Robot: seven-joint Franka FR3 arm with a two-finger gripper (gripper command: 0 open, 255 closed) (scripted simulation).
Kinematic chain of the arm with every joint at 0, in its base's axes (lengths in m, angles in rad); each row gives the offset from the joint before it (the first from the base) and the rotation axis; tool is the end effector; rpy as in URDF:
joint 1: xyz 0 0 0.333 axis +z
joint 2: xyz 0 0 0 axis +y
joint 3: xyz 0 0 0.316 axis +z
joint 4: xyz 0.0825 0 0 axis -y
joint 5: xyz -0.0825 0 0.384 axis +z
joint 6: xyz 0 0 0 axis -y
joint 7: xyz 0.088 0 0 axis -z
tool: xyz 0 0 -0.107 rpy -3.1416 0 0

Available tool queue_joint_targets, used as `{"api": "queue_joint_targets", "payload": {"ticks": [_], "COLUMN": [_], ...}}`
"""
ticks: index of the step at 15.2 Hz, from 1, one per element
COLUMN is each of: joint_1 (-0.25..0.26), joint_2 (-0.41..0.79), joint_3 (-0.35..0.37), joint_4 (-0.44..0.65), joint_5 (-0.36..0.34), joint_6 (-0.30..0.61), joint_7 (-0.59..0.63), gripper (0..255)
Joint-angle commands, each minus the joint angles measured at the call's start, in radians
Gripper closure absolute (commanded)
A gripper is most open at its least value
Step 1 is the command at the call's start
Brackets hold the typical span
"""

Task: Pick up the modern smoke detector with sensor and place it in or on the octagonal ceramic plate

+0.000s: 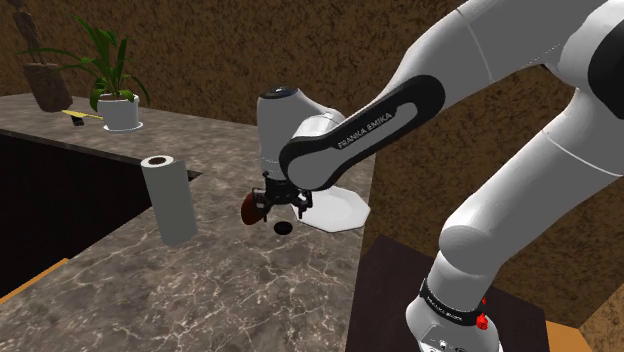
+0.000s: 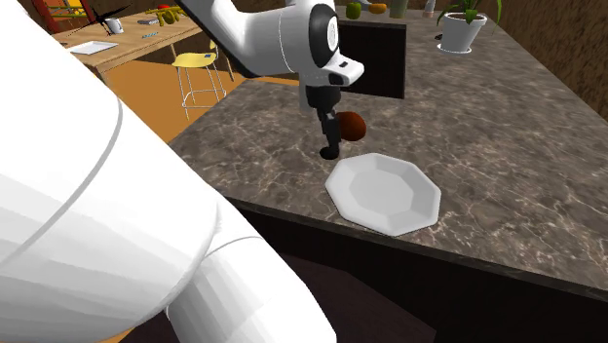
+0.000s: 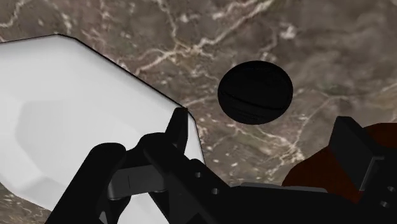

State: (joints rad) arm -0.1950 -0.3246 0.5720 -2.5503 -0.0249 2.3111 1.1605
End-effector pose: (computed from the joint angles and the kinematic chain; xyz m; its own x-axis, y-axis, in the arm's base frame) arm 0.4027 0.1547 0.3698 0.6957 -0.6931 0.1885 -0.7113 -0.7014 0.0461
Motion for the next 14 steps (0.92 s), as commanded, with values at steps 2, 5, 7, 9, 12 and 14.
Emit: {"api": "queue_joint_targets", "payload": {"ticks": [2,5,7,9,12,14], "joint_1": [-0.015,-0.029,-0.029,-0.029,-0.029,-0.03], "joint_2": [0.025,0.055,0.055,0.055,0.055,0.056], "joint_3": [0.012,0.021,0.021,0.021,0.021,0.021], "joint_4": [-0.02,-0.033,-0.033,-0.033,-0.033,-0.033], "joint_5": [-0.025,-0.048,-0.048,-0.048,-0.048,-0.048], "joint_6": [0.05,0.089,0.089,0.089,0.089,0.09], "joint_7": [0.027,0.044,0.044,0.044,0.044,0.043], "gripper": [0,0,0,0,0,255]}}
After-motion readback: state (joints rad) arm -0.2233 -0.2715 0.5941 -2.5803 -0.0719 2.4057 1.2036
